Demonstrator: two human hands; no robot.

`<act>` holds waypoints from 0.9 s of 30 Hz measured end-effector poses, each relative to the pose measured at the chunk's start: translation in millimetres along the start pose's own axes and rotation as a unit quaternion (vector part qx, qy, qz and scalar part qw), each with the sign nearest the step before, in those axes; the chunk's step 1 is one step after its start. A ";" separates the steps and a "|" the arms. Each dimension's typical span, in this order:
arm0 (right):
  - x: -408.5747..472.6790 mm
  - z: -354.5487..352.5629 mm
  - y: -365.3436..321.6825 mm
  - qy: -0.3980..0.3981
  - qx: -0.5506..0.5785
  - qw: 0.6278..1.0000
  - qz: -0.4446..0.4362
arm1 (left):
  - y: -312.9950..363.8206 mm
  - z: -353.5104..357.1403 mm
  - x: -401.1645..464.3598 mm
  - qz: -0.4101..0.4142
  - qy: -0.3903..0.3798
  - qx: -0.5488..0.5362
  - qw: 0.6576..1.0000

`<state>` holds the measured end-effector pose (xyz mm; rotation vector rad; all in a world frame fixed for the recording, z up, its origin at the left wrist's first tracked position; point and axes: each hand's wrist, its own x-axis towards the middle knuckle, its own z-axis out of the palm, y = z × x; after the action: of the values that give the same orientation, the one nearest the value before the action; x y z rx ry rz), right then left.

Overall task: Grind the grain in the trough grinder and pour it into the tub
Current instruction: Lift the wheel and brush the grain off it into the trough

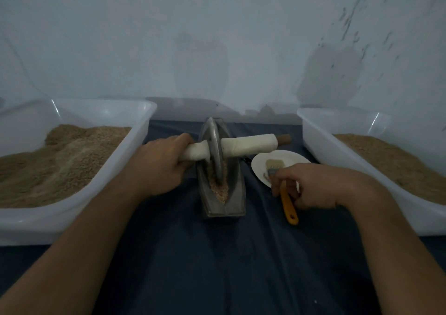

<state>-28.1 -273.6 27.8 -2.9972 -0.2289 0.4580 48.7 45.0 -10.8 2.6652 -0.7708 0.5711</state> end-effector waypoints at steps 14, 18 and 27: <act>11.6 -0.6 9.6 0.366 0.076 0.922 -0.101 | 8.5 20.8 -6.9 -0.030 0.146 -0.026 0.988; 13.1 -2.8 13.1 0.451 0.086 0.885 -0.071 | 6.3 26.5 -1.7 -0.087 0.180 -0.094 0.975; 14.1 -3.8 -6.7 0.607 0.226 0.758 -0.077 | 11.1 33.2 1.6 -0.141 0.211 -0.190 0.948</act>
<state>-14.5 -265.1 28.2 -2.1578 -0.1802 -1.2370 53.3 22.3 -37.1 2.1395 -0.3255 0.7879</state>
